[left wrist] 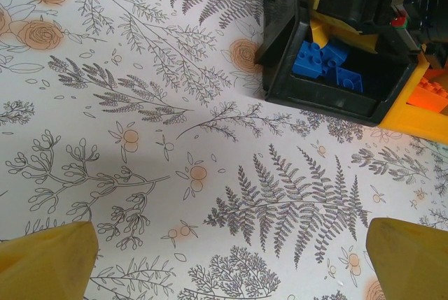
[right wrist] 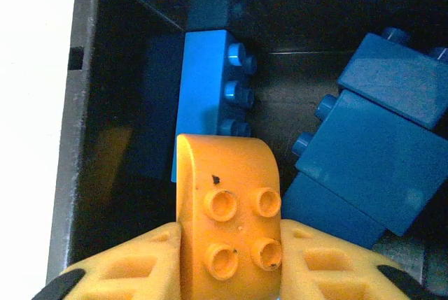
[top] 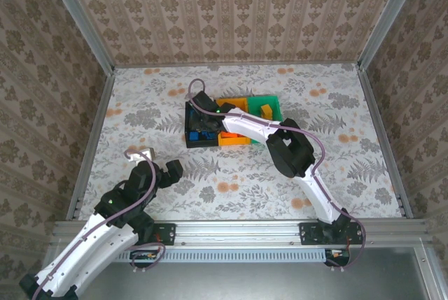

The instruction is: Sort the legos into containers by color

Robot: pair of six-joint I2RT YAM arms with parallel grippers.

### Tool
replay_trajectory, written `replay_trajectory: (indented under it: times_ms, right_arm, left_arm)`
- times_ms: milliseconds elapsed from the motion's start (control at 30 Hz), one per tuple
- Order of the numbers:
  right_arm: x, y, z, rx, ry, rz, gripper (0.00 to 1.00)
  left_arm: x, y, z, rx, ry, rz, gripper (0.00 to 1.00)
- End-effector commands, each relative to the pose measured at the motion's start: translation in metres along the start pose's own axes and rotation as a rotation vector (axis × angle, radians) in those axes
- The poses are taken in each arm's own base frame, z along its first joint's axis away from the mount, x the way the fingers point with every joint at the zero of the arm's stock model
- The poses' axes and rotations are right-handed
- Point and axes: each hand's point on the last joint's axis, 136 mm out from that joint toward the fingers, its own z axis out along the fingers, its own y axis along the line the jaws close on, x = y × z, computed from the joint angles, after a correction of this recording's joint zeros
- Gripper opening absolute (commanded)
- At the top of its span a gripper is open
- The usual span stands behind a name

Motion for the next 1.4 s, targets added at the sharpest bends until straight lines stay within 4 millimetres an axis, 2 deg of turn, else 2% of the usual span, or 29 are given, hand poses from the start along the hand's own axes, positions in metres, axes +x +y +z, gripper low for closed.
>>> replay_trajectory:
  times_ms: [0,200,500,667,800,967,1067,1200,1367]
  right_arm:
    - [-0.004,0.0,-0.003,0.011,-0.01,-0.026,0.28]
    - [-0.017,0.014,-0.026,-0.038,-0.068,-0.056,0.26]
    - [-0.035,0.038,-0.082,-0.153,-0.159,-0.065,0.26]
    - [-0.029,0.03,-0.117,-0.171,-0.179,-0.068,0.26]
    - [-0.016,-0.008,-0.14,-0.111,-0.186,-0.064,0.26]
    - [-0.006,-0.091,-0.173,0.014,-0.203,0.003,0.26]
    - [-0.003,-0.134,-0.185,0.081,-0.21,0.047,0.26]
    - [-0.004,-0.168,-0.184,0.133,-0.196,0.09,0.28]
    - [-0.014,-0.186,-0.159,0.131,-0.139,0.129,0.31]
  left_arm:
    - [-0.005,-0.002,-0.006,0.01,-0.01,0.011,1.0]
    - [-0.005,-0.002,-0.006,0.009,-0.009,0.011,1.0]
    - [-0.006,-0.003,-0.005,0.015,-0.013,0.01,1.0]
    - [-0.006,-0.004,-0.005,0.02,-0.013,0.013,1.0]
    - [-0.006,-0.005,-0.003,0.026,-0.014,0.013,1.0]
    - [-0.004,-0.007,0.001,0.038,-0.014,0.008,1.0]
    - [-0.004,-0.008,0.003,0.038,-0.015,0.006,1.0]
    - [-0.005,-0.009,0.004,0.041,-0.015,0.007,1.0]
    - [-0.006,-0.012,0.005,0.042,-0.009,0.01,1.0]
